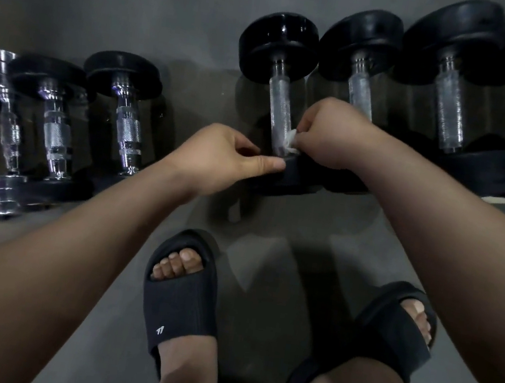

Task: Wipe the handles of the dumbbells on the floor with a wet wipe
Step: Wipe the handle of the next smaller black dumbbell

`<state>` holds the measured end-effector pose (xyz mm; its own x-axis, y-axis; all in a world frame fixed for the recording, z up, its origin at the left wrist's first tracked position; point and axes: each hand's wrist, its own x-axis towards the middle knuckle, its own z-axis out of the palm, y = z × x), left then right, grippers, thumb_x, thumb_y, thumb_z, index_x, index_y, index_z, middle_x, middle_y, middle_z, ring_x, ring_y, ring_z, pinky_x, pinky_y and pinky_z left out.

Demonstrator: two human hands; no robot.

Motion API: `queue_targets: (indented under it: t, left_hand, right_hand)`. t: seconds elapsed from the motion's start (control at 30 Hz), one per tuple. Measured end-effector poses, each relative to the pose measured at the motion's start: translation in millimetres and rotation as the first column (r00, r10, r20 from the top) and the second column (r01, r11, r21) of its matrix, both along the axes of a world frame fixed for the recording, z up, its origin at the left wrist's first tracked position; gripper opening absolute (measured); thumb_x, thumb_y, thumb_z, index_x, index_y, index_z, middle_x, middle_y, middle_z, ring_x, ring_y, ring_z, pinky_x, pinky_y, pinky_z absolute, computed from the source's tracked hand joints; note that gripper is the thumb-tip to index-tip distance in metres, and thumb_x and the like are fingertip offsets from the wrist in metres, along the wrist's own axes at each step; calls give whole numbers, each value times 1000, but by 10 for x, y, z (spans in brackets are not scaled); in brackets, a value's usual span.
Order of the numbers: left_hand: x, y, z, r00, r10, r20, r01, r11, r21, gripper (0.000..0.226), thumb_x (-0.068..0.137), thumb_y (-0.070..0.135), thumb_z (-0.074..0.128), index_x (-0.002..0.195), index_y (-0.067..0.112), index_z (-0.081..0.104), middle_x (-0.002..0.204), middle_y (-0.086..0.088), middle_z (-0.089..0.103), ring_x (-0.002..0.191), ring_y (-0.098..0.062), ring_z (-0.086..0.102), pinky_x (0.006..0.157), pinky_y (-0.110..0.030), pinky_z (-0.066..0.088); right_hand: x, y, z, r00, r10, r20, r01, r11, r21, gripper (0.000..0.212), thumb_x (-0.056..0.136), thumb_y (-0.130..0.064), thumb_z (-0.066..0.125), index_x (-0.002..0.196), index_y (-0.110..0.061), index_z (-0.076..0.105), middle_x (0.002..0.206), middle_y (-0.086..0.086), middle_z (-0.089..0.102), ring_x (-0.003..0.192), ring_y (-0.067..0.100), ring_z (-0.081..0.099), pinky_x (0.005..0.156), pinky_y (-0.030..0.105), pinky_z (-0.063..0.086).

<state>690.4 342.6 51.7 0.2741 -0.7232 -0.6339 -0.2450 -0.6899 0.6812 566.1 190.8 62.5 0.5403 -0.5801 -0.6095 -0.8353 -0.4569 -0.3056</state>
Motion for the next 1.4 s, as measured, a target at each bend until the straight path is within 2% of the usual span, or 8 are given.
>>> queue_targets:
  t: [0.23,0.37,0.53,0.63,0.87,1.03,1.2,1.4]
  left_hand:
    - [20,-37,21,999,-50,4,50,999,15,35,77,55,80,96,26,82,80,11,77,83,-4,72,81,-26,57]
    - [37,-33,-1,997,-65,32,65,998,8,34,78,55,79,97,27,82,78,13,77,80,-1,70,65,-14,51]
    - [22,-84,23,993,-99,57,98,995,20,35,77,57,78,93,26,82,77,8,77,82,-10,73,79,-33,58]
    - [6,-116,25,991,-103,85,101,994,28,36,75,59,79,86,25,82,73,6,76,78,-12,72,74,-36,57]
    - [32,-136,-2,987,-129,97,127,991,30,36,75,59,79,86,25,83,72,6,76,75,-9,71,69,-32,54]
    - [18,-127,-3,989,-108,100,106,994,24,36,75,58,79,88,25,83,72,6,75,71,-7,70,67,-29,52]
    - [18,-132,-12,987,-109,117,105,994,37,37,74,59,80,88,24,83,70,7,75,69,-6,68,58,-22,49]
    - [22,-148,-8,990,-101,102,97,994,42,33,74,57,81,83,25,82,66,11,73,61,1,65,49,-14,44]
  right_hand:
    - [30,-43,56,999,-35,17,32,992,119,19,88,-32,72,92,-14,73,86,4,71,83,21,67,70,28,50]
    - [46,-47,-40,961,-253,114,223,948,227,15,84,-27,77,82,-15,69,76,5,71,68,21,65,62,29,51]
    - [232,-129,-194,803,-531,271,463,842,277,22,87,-22,74,71,-16,61,70,5,67,61,20,64,61,32,55]
    - [316,-172,-235,742,-585,327,517,810,277,11,85,-20,74,79,-19,65,94,11,73,84,26,73,77,39,63]
    - [149,-71,-88,971,-232,55,227,970,92,29,85,-33,78,101,-10,71,94,8,72,89,26,69,83,36,59]
    - [317,-125,-190,798,-545,258,514,838,183,24,81,-34,81,82,-16,66,88,6,74,87,26,72,83,39,61]
    - [412,-46,-358,564,-723,400,682,681,268,29,83,-39,80,74,-22,58,71,-5,66,68,11,66,63,24,53]
    - [559,-83,-421,503,-723,474,723,653,228,33,80,-37,80,63,-21,57,63,-9,65,67,9,68,71,26,58]
